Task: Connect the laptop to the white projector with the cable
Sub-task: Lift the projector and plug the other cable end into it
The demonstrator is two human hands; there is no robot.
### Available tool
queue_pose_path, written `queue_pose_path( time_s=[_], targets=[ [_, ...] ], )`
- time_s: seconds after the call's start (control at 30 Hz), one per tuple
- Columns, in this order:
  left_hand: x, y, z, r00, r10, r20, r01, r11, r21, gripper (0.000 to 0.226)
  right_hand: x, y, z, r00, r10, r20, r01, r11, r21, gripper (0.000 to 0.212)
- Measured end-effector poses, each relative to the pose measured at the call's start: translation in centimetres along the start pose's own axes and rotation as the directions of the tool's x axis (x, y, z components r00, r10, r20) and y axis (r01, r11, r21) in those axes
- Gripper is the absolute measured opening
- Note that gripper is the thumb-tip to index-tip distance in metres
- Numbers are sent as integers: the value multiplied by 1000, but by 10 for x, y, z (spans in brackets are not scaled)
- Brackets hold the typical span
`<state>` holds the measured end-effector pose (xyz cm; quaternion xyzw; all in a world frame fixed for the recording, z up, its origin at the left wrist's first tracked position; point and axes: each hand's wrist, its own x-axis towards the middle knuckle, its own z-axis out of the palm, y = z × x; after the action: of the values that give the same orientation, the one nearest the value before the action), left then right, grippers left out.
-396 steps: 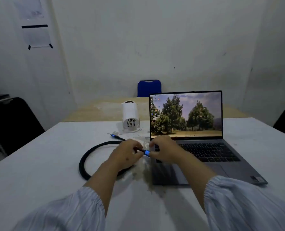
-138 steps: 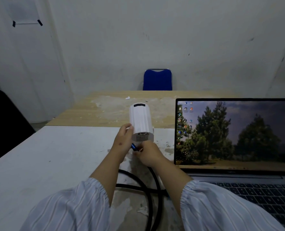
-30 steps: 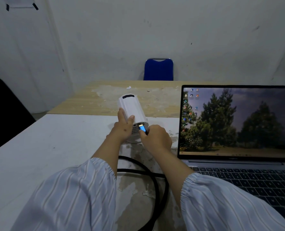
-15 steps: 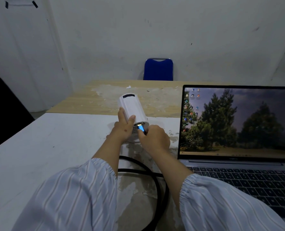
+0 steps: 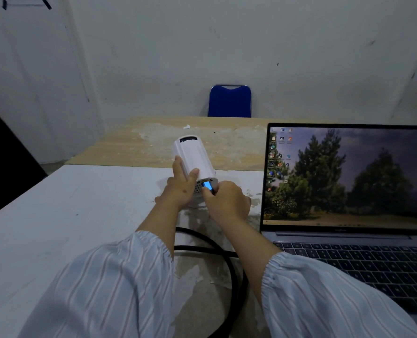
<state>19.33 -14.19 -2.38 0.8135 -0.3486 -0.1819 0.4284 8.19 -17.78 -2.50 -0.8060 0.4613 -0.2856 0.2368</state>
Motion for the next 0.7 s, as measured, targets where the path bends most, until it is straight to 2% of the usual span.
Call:
queue_pose_path(
  time_s=[0.17,0.37,0.5,0.63,0.7],
  targets=[
    [1,0,-1,1000,12,0,-12,1000,3,70,6,-3,1,1000,12,0,-12,1000,1,29],
    [2,-1,-1,1000,29,-4,-29,1000,2,71,12,-4,-5,997,-6,78,7,1000,-13,32],
    [0,-1,-2,999,45,3,-45,999,-11,71,18,0,-8,989,22,144,-31,998,62,37],
    [-1,0,-3,997,83,3,-83,994,-71,72,21,3,-9,984,43,172,-84,968,238,44],
    [-1,0,-4,995,97,10,-96,992,-87,71,22,4,-8,972,74,221,-142,940,311,36]
  ],
)
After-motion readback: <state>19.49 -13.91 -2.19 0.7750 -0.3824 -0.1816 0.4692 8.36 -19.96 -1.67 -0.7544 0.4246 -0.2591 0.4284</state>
